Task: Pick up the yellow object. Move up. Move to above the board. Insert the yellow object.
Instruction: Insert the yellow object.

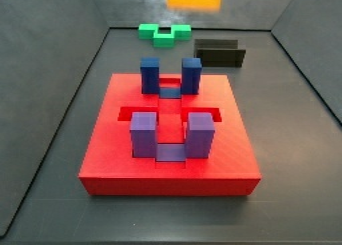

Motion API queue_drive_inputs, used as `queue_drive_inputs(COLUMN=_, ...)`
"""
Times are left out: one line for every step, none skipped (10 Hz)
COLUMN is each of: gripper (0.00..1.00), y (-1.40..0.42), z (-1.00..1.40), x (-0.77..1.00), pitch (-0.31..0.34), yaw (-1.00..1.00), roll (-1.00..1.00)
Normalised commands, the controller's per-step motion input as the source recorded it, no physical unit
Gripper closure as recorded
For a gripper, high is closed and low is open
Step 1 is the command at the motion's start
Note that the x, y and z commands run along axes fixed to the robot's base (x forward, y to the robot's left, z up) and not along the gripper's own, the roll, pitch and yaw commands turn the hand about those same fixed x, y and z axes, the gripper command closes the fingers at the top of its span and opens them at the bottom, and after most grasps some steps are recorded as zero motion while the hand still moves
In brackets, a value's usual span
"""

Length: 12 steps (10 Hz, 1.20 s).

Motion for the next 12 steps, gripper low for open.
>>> queue_drive_inputs(gripper=1.00, y=-0.20, z=-0.57, x=-0.08, pitch=-0.063, yaw=0.33, roll=0.36)
queue_drive_inputs(gripper=1.00, y=-0.18, z=-0.67, x=0.00, pitch=-0.030, yaw=0.32, roll=0.27)
queue_drive_inputs(gripper=1.00, y=-0.21, z=-0.69, x=0.14, pitch=-0.021, yaw=0.33, roll=0.17)
queue_drive_inputs(gripper=1.00, y=-0.21, z=-0.66, x=0.28, pitch=-0.010, yaw=0.29, roll=0.14)
queue_drive_inputs(gripper=1.00, y=-0.15, z=-0.53, x=0.37, pitch=0.000, yaw=0.18, roll=0.18)
queue_drive_inputs(gripper=1.00, y=0.00, z=-0.49, x=0.07, pitch=0.000, yaw=0.00, roll=0.09)
queue_drive_inputs(gripper=1.00, y=0.00, z=-0.44, x=0.01, pitch=0.000, yaw=0.00, roll=0.01)
queue_drive_inputs(gripper=1.00, y=0.00, z=-0.32, x=0.00, pitch=0.000, yaw=-0.05, roll=0.00)
queue_drive_inputs(gripper=1.00, y=0.00, z=-0.21, x=-0.02, pitch=0.026, yaw=-0.15, roll=-0.07)
queue_drive_inputs(gripper=1.00, y=0.06, z=-0.24, x=0.00, pitch=0.064, yaw=-0.20, roll=-0.26)
queue_drive_inputs(gripper=1.00, y=0.00, z=-0.27, x=0.01, pitch=0.049, yaw=-0.16, roll=-0.26)
queue_drive_inputs(gripper=1.00, y=0.00, z=-0.38, x=0.07, pitch=0.020, yaw=-0.14, roll=-0.19)
